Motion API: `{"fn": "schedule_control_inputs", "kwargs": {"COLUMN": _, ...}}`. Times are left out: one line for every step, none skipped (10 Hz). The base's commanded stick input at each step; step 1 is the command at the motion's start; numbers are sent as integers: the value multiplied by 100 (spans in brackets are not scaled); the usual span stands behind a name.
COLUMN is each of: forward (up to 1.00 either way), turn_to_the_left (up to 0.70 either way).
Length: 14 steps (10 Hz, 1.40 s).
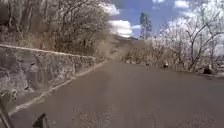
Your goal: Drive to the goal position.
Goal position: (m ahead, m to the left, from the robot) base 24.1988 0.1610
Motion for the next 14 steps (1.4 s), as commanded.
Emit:
{"fn": "schedule_control_inputs", "kwargs": {"forward": 70, "turn_to_the_left": 0}}
{"fn": "schedule_control_inputs", "kwargs": {"forward": 70, "turn_to_the_left": 0}}
{"fn": "schedule_control_inputs", "kwargs": {"forward": 70, "turn_to_the_left": 0}}
{"fn": "schedule_control_inputs", "kwargs": {"forward": 70, "turn_to_the_left": 0}}
{"fn": "schedule_control_inputs", "kwargs": {"forward": 70, "turn_to_the_left": 0}}
{"fn": "schedule_control_inputs", "kwargs": {"forward": 70, "turn_to_the_left": 0}}
{"fn": "schedule_control_inputs", "kwargs": {"forward": 70, "turn_to_the_left": 0}}
{"fn": "schedule_control_inputs", "kwargs": {"forward": 70, "turn_to_the_left": 0}}
{"fn": "schedule_control_inputs", "kwargs": {"forward": 70, "turn_to_the_left": 0}}
{"fn": "schedule_control_inputs", "kwargs": {"forward": 70, "turn_to_the_left": 0}}
{"fn": "schedule_control_inputs", "kwargs": {"forward": 70, "turn_to_the_left": 0}}
{"fn": "schedule_control_inputs", "kwargs": {"forward": 70, "turn_to_the_left": 0}}
{"fn": "schedule_control_inputs", "kwargs": {"forward": 70, "turn_to_the_left": 0}}
{"fn": "schedule_control_inputs", "kwargs": {"forward": 70, "turn_to_the_left": 0}}
